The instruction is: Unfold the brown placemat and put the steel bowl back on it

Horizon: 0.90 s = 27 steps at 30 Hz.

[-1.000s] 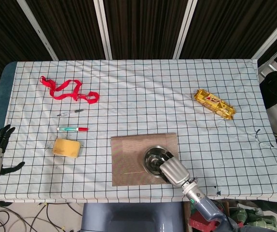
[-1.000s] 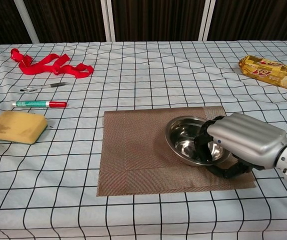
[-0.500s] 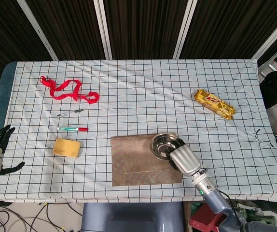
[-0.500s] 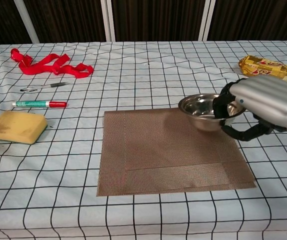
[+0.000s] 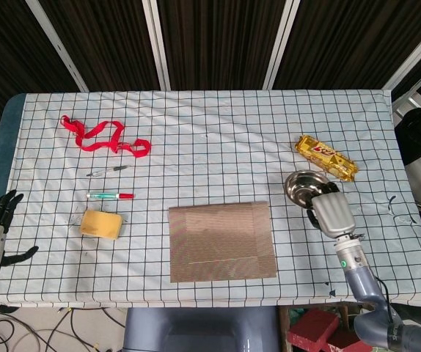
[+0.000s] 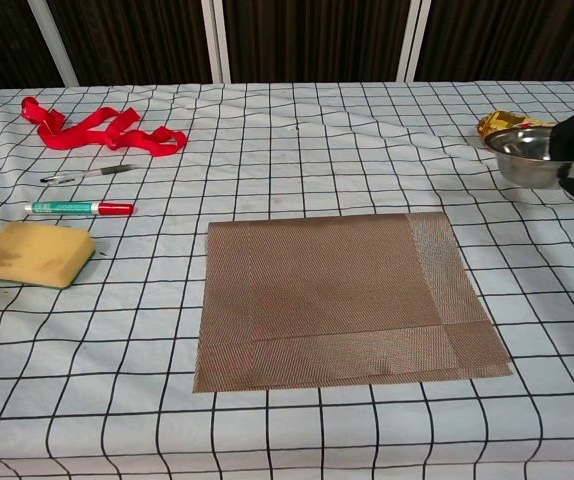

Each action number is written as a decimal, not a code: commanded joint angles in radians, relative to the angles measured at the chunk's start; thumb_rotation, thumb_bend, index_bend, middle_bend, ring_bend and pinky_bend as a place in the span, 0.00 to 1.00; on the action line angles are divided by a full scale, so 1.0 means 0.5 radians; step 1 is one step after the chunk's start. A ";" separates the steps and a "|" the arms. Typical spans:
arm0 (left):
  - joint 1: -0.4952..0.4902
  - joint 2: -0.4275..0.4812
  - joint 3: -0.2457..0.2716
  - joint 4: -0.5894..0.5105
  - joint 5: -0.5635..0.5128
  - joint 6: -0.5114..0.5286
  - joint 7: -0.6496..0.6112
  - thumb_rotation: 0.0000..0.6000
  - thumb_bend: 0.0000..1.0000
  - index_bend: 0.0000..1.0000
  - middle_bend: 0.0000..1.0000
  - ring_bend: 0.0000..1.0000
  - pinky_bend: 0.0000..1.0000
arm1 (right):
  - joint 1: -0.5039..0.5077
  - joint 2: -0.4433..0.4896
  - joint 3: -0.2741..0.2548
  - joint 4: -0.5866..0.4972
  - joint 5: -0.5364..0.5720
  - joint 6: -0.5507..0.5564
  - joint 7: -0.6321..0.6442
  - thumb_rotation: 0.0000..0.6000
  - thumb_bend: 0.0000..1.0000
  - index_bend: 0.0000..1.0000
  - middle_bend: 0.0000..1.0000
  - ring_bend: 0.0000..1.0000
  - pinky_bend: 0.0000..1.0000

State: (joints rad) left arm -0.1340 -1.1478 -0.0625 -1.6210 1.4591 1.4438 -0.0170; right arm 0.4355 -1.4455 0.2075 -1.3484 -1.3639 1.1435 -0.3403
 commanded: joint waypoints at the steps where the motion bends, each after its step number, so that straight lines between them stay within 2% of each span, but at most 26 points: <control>1: 0.001 0.000 0.002 -0.001 0.004 0.001 0.001 1.00 0.01 0.00 0.00 0.00 0.00 | -0.023 0.006 0.012 0.095 0.104 -0.053 0.038 1.00 0.57 0.75 0.55 0.27 0.26; 11: 0.009 0.006 -0.003 -0.005 0.001 0.017 -0.019 1.00 0.01 0.00 0.00 0.00 0.00 | -0.049 -0.022 -0.020 0.267 0.282 -0.131 -0.059 1.00 0.54 0.75 0.54 0.27 0.26; 15: 0.011 0.009 -0.002 -0.003 0.010 0.024 -0.025 1.00 0.01 0.00 0.00 0.00 0.00 | -0.060 -0.019 -0.029 0.290 0.357 -0.158 -0.121 1.00 0.50 0.74 0.49 0.25 0.26; 17: 0.012 0.009 -0.001 -0.003 0.013 0.026 -0.028 1.00 0.01 0.00 0.00 0.00 0.00 | -0.063 -0.013 -0.030 0.279 0.398 -0.158 -0.175 1.00 0.48 0.71 0.46 0.23 0.25; 20: 0.013 0.010 -0.001 -0.004 0.016 0.029 -0.032 1.00 0.01 0.00 0.00 0.00 0.00 | -0.068 -0.002 -0.023 0.236 0.507 -0.156 -0.322 1.00 0.39 0.56 0.34 0.17 0.23; 23: 0.015 0.011 0.000 -0.004 0.020 0.034 -0.037 1.00 0.01 0.00 0.00 0.00 0.00 | -0.071 0.015 -0.013 0.170 0.627 -0.142 -0.485 1.00 0.27 0.36 0.20 0.09 0.20; 27: 0.018 0.011 0.002 -0.005 0.030 0.042 -0.044 1.00 0.01 0.00 0.00 0.00 0.00 | -0.081 0.049 0.012 0.001 0.796 -0.037 -0.740 1.00 0.19 0.20 0.08 0.04 0.19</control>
State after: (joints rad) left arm -0.1252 -1.1421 -0.0618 -1.6234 1.4741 1.4647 -0.0386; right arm 0.3994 -1.4362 0.2036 -1.2851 -1.0271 1.0896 -0.6333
